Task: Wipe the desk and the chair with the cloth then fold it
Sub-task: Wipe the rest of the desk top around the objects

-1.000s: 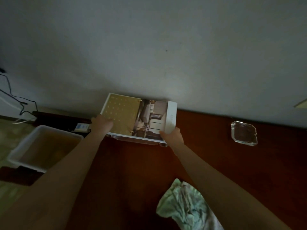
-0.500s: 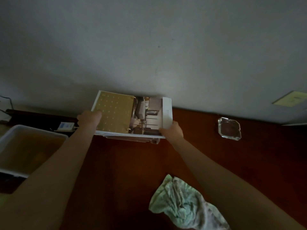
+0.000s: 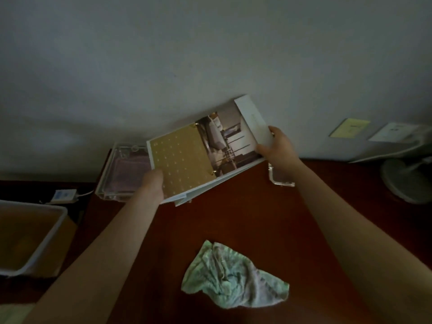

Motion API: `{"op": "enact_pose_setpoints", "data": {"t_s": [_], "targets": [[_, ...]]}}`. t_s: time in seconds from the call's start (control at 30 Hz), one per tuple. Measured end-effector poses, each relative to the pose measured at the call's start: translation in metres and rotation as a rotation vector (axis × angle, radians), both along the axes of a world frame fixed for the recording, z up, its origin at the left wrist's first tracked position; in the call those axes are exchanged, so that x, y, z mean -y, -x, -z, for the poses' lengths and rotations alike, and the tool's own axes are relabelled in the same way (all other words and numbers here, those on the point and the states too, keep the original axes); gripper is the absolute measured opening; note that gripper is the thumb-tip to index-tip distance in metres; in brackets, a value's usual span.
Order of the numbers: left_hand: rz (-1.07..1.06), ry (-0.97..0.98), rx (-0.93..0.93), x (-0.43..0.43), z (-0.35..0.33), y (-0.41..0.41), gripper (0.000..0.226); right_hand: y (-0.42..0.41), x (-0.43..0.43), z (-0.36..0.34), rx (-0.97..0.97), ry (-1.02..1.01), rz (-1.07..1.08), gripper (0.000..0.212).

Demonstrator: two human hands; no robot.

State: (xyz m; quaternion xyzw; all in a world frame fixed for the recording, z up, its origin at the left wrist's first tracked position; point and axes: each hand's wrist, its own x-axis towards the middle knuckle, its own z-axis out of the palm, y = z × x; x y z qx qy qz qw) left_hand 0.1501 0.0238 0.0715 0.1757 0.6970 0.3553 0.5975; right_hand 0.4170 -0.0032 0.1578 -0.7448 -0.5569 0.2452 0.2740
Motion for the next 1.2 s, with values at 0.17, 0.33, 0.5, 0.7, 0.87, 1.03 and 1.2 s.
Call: {"op": "enact_pose_setpoints", "data": {"t_s": [0.17,0.33,0.5,0.7,0.87,1.03,1.2], "targets": [[-0.021,0.032,0.239,0.023,0.018,-0.052,0.045,-0.032,0.008,-0.038,0.254,-0.066,-0.096,0.066],[-0.045,0.074,0.409,0.040,0.033,-0.099,0.051,-0.050,0.002,-0.062,0.424,-0.205,-0.198,0.064],[0.064,0.114,0.528,0.055,0.030,-0.147,0.039,-0.054,-0.020,-0.077,0.551,-0.292,-0.301,0.070],[0.113,0.231,0.548,0.050,0.048,-0.174,0.038,-0.054,-0.047,-0.052,0.575,-0.257,-0.395,0.065],[0.212,0.237,0.526,0.030,0.066,-0.184,0.038,-0.051,-0.064,-0.032,0.596,-0.363,-0.417,0.062],[0.448,0.236,0.371,0.013,0.063,-0.178,0.024,-0.047,-0.075,-0.022,0.581,-0.440,-0.376,0.058],[0.580,0.250,0.045,-0.002,0.047,-0.131,0.017,-0.037,-0.061,-0.015,0.452,-0.462,-0.277,0.059]]}}
